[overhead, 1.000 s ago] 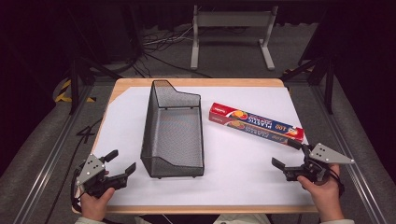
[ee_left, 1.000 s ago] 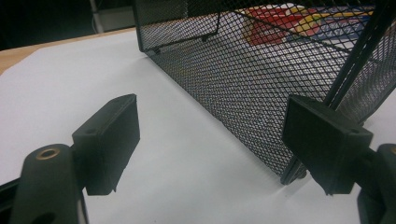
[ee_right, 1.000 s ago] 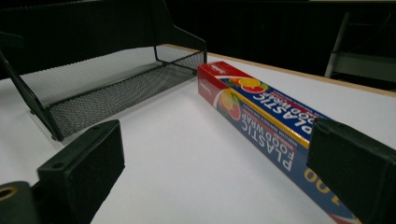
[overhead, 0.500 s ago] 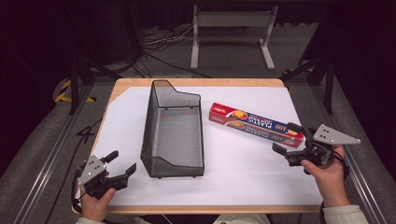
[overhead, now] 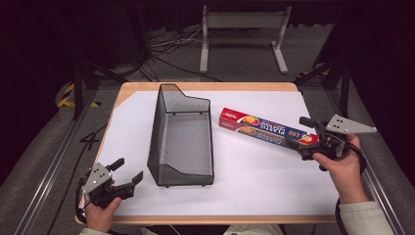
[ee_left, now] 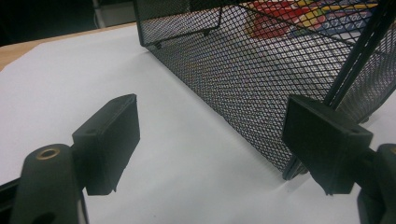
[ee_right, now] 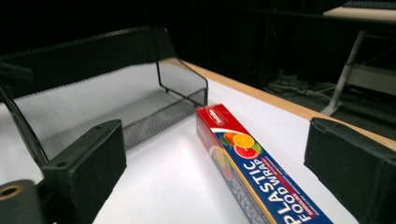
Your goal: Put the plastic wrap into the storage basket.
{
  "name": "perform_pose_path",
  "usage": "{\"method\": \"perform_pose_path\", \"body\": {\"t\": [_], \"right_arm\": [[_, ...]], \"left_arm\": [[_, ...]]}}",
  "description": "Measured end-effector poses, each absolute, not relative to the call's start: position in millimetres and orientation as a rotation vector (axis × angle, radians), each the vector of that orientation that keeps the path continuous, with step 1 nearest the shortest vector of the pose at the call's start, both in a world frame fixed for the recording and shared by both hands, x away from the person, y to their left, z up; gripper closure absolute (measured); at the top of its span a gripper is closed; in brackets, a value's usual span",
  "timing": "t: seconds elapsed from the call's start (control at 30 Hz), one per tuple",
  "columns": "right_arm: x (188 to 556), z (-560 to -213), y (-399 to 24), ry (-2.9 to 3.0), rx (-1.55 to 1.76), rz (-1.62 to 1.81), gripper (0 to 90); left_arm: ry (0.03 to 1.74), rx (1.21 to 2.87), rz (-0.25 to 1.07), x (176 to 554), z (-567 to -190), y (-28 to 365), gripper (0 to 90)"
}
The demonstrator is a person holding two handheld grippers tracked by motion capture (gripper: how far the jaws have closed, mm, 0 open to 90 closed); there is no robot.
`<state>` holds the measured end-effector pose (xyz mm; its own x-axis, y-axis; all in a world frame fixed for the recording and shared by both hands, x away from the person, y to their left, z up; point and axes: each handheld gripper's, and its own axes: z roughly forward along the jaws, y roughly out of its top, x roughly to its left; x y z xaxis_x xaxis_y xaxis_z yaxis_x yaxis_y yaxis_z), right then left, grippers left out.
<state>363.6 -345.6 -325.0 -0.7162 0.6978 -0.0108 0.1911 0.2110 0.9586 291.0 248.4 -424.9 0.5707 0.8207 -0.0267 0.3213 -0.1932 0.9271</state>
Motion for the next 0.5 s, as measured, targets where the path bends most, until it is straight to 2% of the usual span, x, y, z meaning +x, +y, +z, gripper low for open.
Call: {"method": "perform_pose_path", "body": {"t": [0.5], "right_arm": [[411,-307,-336,2.181,0.866,1.388,6.9]], "left_arm": [[0.946,1.772,0.606,291,-426,250,20.1]]}}
